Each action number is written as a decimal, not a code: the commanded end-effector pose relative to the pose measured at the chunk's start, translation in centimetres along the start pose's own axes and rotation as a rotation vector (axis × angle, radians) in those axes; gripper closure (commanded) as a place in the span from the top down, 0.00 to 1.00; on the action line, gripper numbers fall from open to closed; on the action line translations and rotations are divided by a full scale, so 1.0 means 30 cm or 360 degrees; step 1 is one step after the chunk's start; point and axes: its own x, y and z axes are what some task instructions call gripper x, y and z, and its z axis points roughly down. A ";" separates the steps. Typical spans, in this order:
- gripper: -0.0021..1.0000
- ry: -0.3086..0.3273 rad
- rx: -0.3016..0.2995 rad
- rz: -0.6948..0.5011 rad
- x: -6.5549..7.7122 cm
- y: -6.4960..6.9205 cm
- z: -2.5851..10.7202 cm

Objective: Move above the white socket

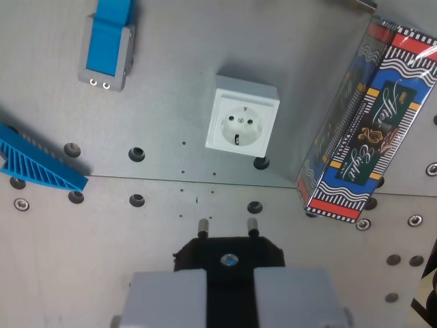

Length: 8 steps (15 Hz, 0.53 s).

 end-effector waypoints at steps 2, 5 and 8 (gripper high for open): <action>0.00 0.0001 0.0000 0.0000 0.000 0.000 -0.001; 0.00 0.0001 0.0000 0.0002 -0.001 0.000 0.000; 0.00 0.0001 0.0000 0.0010 -0.002 0.001 0.004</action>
